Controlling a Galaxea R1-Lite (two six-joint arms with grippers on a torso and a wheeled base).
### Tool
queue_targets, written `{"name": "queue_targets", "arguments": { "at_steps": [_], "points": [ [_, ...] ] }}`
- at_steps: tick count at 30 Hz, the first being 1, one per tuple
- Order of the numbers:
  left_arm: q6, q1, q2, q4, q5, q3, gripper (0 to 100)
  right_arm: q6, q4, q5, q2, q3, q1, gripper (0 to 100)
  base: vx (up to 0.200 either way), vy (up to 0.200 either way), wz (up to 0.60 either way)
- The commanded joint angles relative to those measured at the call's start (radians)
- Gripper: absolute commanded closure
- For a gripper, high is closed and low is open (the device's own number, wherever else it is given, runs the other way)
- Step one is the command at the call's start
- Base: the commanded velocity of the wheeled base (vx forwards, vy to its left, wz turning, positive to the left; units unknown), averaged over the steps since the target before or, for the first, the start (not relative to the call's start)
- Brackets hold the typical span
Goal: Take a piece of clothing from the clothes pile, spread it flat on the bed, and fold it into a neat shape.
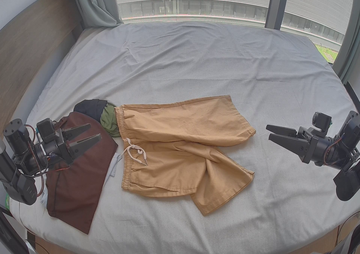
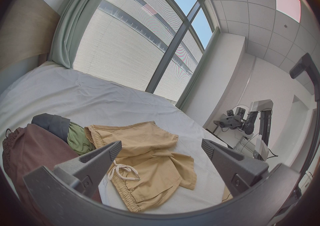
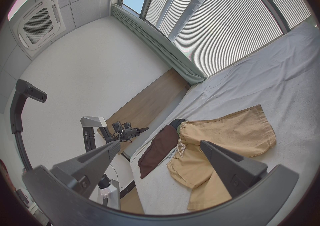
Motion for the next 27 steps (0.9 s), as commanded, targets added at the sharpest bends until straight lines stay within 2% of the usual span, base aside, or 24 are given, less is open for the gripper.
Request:
{"name": "queue_targets", "arguments": {
  "at_steps": [1, 9, 23, 27],
  "points": [
    [0.02, -0.006, 0.043, 0.001, 0.001, 0.007, 0, -0.001, 0.0, -0.003, 0.008, 0.003, -0.032, 0, 0.0, 0.0, 0.0],
    [0.095, -0.05, 0.124, 0.001, 0.024, 0.009, 0, -0.004, 0.0, -0.03, 0.095, -0.004, -0.048, 0, 0.0, 0.0, 0.0],
    [0.097, -0.034, 0.201, 0.001, 0.048, 0.007, 0, -0.003, 0.0, -0.042, 0.209, -0.002, -0.064, 0, 0.0, 0.0, 0.0],
    [0.097, -0.029, 0.212, 0.001, 0.048, 0.006, 0, -0.006, 0.0, -0.072, 0.229, 0.001, -0.054, 0, 0.0, 0.0, 0.0]
  ]
}}
